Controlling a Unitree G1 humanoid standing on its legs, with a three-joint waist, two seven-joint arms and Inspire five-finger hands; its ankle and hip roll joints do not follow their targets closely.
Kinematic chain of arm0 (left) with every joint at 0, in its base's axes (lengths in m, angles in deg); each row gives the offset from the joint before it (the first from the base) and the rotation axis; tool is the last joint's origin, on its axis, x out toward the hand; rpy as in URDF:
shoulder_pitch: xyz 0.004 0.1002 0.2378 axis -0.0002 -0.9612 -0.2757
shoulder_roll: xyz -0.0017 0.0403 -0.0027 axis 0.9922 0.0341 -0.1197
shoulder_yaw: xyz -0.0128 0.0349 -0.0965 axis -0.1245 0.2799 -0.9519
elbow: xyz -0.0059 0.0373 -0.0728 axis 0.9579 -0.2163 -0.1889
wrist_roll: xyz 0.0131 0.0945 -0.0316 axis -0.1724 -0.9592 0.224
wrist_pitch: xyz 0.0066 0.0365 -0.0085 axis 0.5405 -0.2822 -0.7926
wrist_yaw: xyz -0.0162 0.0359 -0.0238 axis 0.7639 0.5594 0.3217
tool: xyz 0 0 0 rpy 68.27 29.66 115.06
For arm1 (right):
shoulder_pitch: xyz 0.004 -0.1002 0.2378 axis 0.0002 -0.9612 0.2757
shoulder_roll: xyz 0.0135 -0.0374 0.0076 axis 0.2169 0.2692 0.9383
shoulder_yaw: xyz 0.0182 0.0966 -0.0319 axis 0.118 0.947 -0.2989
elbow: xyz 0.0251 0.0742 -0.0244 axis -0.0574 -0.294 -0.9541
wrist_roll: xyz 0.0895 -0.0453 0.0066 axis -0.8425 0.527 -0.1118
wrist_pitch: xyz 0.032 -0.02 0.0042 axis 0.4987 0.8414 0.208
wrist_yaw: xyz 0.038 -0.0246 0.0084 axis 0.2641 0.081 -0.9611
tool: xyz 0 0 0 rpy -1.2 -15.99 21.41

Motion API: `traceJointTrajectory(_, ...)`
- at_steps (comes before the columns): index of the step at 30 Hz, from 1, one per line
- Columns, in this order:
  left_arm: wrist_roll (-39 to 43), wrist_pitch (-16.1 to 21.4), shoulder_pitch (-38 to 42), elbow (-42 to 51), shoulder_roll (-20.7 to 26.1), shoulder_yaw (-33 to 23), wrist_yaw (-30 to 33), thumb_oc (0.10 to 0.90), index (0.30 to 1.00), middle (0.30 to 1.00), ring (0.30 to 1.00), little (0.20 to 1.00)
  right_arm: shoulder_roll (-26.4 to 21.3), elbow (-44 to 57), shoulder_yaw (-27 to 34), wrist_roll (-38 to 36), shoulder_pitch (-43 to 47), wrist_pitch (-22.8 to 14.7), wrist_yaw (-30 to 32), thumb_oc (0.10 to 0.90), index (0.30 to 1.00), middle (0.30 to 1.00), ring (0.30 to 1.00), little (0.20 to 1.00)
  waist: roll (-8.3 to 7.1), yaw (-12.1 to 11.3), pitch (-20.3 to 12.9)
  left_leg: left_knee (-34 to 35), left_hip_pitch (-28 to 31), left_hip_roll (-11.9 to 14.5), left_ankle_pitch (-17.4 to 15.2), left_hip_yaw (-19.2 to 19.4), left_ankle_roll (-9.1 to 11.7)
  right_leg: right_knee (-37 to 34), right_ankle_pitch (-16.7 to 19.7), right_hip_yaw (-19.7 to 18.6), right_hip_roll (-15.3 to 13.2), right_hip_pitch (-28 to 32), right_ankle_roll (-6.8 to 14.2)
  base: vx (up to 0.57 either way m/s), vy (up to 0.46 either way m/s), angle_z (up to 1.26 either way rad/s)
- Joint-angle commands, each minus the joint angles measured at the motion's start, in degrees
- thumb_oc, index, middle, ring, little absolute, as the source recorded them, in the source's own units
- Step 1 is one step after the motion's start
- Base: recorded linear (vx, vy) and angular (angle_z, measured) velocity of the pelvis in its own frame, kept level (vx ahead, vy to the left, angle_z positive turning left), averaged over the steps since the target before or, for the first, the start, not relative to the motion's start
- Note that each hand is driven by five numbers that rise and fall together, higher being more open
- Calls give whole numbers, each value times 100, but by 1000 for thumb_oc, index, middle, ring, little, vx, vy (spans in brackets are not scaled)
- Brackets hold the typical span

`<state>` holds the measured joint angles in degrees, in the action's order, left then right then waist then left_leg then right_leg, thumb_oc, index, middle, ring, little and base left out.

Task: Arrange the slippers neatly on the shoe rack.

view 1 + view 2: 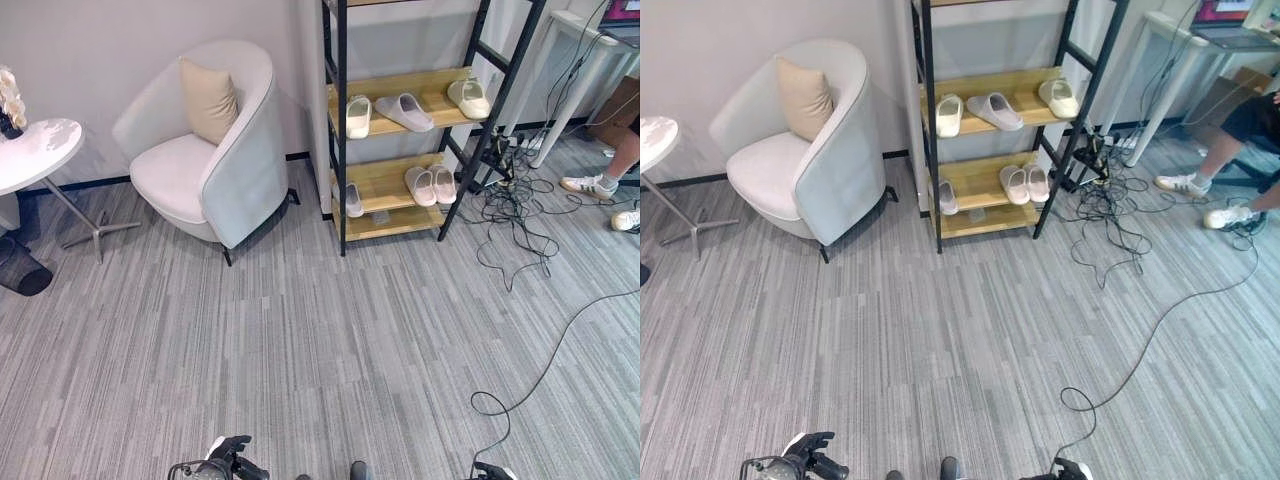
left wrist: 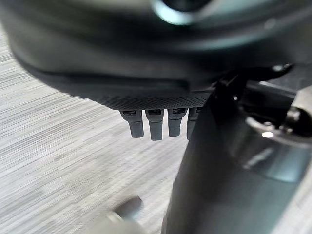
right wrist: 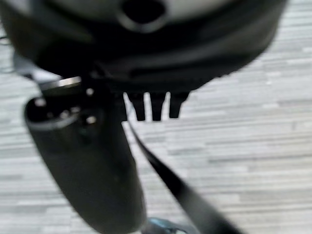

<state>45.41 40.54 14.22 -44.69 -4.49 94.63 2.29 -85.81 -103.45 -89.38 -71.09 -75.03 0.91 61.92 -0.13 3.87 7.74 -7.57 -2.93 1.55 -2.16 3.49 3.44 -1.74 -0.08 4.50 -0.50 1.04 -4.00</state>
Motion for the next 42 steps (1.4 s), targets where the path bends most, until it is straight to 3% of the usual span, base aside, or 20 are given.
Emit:
traceJointTrajectory(1, -38, 189, 122, -131, -113, 88, -74, 800, 900, 900, 900, 900, -207, 32, -65, -45, -201, -91, 41, 800, 900, 900, 900, 900, 38, -119, -327, 493, -435, -86, 355, -71, 138, 433, -321, -19, -54, -328, 941, 120, -3, 2)
traceJointTrajectory(2, -38, 190, 121, -131, -112, 89, -74, 800, 900, 900, 900, 900, -206, 32, -65, -45, -203, -91, 41, 800, 900, 900, 900, 900, 33, -120, -325, 492, -428, -91, 350, -68, 136, 435, -330, -21, -60, -322, 944, 252, 9, -8)
traceJointTrajectory(3, -31, 217, 111, -128, -97, 40, -77, 800, 900, 900, 900, 900, -186, 47, -114, 31, -188, -86, 32, 800, 900, 900, 900, 900, 51, -228, -302, 707, -762, -198, 556, -65, 168, 374, -380, -152, 28, -156, 934, 231, 47, -23)
traceJointTrajectory(5, -58, 221, 51, -170, -93, 1, -113, 800, 900, 900, 900, 900, -176, 74, -102, 95, -201, -63, -5, 800, 900, 900, 900, 900, 105, -268, -349, 951, -658, -156, 733, 32, 163, 317, -504, -279, 96, 80, 964, 289, 91, -48)
traceJointTrajectory(10, -38, 215, -22, -192, -60, -120, -114, 800, 900, 900, 900, 900, -119, 121, -36, 110, -248, -50, -49, 800, 900, 900, 900, 900, 67, -331, -479, 1014, -447, -274, 692, 301, 21, 523, -590, -321, -130, 239, 1147, 210, 115, -54)
traceJointTrajectory(13, -53, 237, 119, -21, -16, 20, -143, 800, 900, 900, 900, 900, -83, 158, -130, 156, -77, -43, -118, 800, 900, 900, 900, 900, 152, -286, -366, 1147, -150, -243, 589, 393, -74, 1689, -290, -274, -307, -501, 1461, 133, 125, -45)
traceJointTrajectory(15, -56, 258, 161, 41, -19, 55, -146, 800, 900, 900, 900, 900, -77, 192, -158, 179, -48, -60, -121, 800, 900, 900, 900, 900, 185, -296, -326, 1132, -136, -239, 554, 427, -94, 1932, -172, -149, -396, -697, 1541, 91, 42, -42)
traceJointTrajectory(16, -63, 277, 198, 100, -18, 142, -145, 800, 900, 900, 900, 900, -62, 217, -194, 185, -17, -59, -110, 800, 900, 900, 900, 900, 206, -337, -318, 1131, -43, -229, 447, 381, -114, 1960, -187, 105, -529, -843, 1434, 114, 14, -28)
traceJointTrajectory(17, -62, 277, 198, 101, -18, 143, -145, 800, 900, 900, 900, 900, -62, 217, -193, 185, -18, -59, -110, 800, 900, 900, 900, 900, 206, -330, -314, 1131, -38, -230, 445, 373, -113, 1961, -192, 113, -531, -836, 1434, 190, 0, -24)
traceJointTrajectory(19, -11, 296, 247, 104, -36, 168, -162, 800, 900, 900, 900, 900, -78, 236, -301, 241, 67, -58, -126, 800, 900, 900, 900, 900, 146, -392, -328, 1136, 87, -302, 248, 321, -114, 1149, -149, 444, -567, -896, 1329, 244, -93, -31)
traceJointTrajectory(22, 16, 318, 275, 119, -61, 184, -142, 800, 900, 900, 900, 900, -122, 258, -362, 268, 161, -69, -112, 800, 900, 900, 900, 900, 124, -411, -309, 1134, 210, -329, 103, 220, -117, 622, 120, 584, -546, -1090, 1326, 246, -130, -55)
traceJointTrajectory(23, 60, 361, 319, 154, -84, 179, -115, 800, 900, 900, 900, 900, -156, 295, -451, 335, 237, -82, -112, 800, 900, 900, 900, 900, 117, -369, -266, 1111, 428, -319, -104, 52, -119, 297, 446, 706, -488, -1534, 1371, 316, -167, -76)
traceJointTrajectory(28, 29, 439, 295, 245, -82, 232, -105, 800, 900, 900, 900, 900, -205, 342, -508, 353, 182, -118, -132, 800, 900, 900, 900, 900, 20, -312, -290, 1046, 823, -264, -399, -174, -72, 123, 629, 631, -516, -1467, 1390, 321, -216, -13)
traceJointTrajectory(29, 5, 436, 270, 261, -113, 250, -110, 800, 900, 900, 900, 900, -210, 367, -505, 319, 132, -142, -140, 800, 900, 900, 900, 900, 17, -278, -396, 1026, 947, -58, -427, -198, 31, 298, 597, 634, -498, -1457, 1319, 226, -199, 0)
traceJointTrajectory(32, 55, 438, 265, 253, -151, 246, -123, 800, 900, 900, 900, 900, -186, 387, -497, 203, 91, -181, -152, 800, 900, 900, 900, 900, 23, -243, -430, 734, 895, 148, -320, -240, 167, 453, 461, 625, -456, -1399, 1216, 264, -291, -4)
traceJointTrajectory(33, 42, 432, 292, 263, -148, 292, -131, 800, 900, 900, 900, 900, -187, 399, -481, 90, 79, -207, -146, 800, 900, 900, 900, 900, 5, -225, -398, 228, 692, 249, -79, -312, 262, 505, 316, 564, -399, -1286, 1117, 191, -263, 16)
traceJointTrajectory(36, 85, 410, 332, 295, -139, 318, -111, 800, 900, 900, 900, 900, -219, 439, -453, -40, 64, -224, -129, 800, 900, 900, 900, 900, -79, -219, -315, -496, 275, 445, 326, -256, 296, 654, 99, 494, -384, -1160, 963, 146, -201, 2)
traceJointTrajectory(39, 172, 418, 321, 289, -168, 356, -119, 800, 900, 900, 900, 900, -254, 438, -421, -101, 48, -229, -138, 800, 900, 900, 900, 900, -83, -253, -308, -387, 78, 268, 119, -330, 181, 736, -77, 485, -344, -1024, 928, 287, -190, 2)
traceJointTrajectory(41, 287, 407, 263, 277, -202, 267, -160, 800, 900, 900, 900, 900, -282, 419, -393, -66, 37, -238, -129, 800, 900, 900, 900, 900, -42, -341, -344, 35, -126, -173, -97, -335, 84, 593, -192, 498, -259, -724, 967, 287, -86, 14)
traceJointTrajectory(42, 287, 407, 264, 277, -202, 267, -160, 800, 900, 900, 900, 900, -282, 419, -393, -66, 37, -238, -129, 800, 900, 900, 900, 900, -42, -341, -341, 36, -122, -173, -97, -334, 84, 593, -192, 497, -259, -721, 967, 278, -72, -4)
